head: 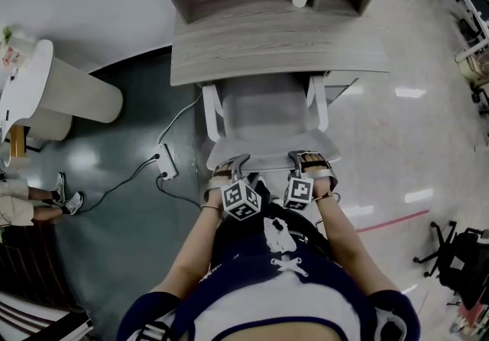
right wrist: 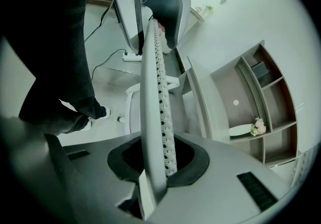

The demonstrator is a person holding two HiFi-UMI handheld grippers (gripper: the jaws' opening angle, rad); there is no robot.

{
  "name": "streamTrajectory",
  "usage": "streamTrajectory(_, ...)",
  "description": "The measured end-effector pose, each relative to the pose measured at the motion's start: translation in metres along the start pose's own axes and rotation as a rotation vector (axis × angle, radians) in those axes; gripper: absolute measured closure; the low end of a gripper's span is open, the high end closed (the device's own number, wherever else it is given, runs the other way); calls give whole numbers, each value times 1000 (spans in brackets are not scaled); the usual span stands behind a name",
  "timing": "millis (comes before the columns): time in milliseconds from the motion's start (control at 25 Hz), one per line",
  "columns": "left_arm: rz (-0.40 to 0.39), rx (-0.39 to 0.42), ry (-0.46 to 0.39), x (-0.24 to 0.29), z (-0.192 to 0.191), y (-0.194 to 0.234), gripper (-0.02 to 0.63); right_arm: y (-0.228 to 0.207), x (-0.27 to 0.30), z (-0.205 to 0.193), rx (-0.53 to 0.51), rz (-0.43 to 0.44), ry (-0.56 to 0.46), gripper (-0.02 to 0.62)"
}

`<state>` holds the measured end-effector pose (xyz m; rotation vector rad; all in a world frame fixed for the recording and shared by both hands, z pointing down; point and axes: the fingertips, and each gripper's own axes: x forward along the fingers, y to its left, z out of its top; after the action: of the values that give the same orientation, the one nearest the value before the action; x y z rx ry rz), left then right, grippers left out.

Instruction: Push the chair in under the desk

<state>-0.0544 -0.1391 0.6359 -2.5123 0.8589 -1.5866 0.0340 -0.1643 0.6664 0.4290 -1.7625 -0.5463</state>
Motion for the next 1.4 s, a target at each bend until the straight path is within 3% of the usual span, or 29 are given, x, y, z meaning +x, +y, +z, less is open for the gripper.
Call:
streamTrajectory(880,10,37,-23,25,5,60,362,-44,44,-3,7,15,55,545)
streamTrajectory(1080,17,46,-28,33,8,78,362,-64,58,-5,-13,-35,75,549)
streamTrajectory(1400,22,59,-34,47,14,105,367,-90,75,-5,-13,-40,80,558)
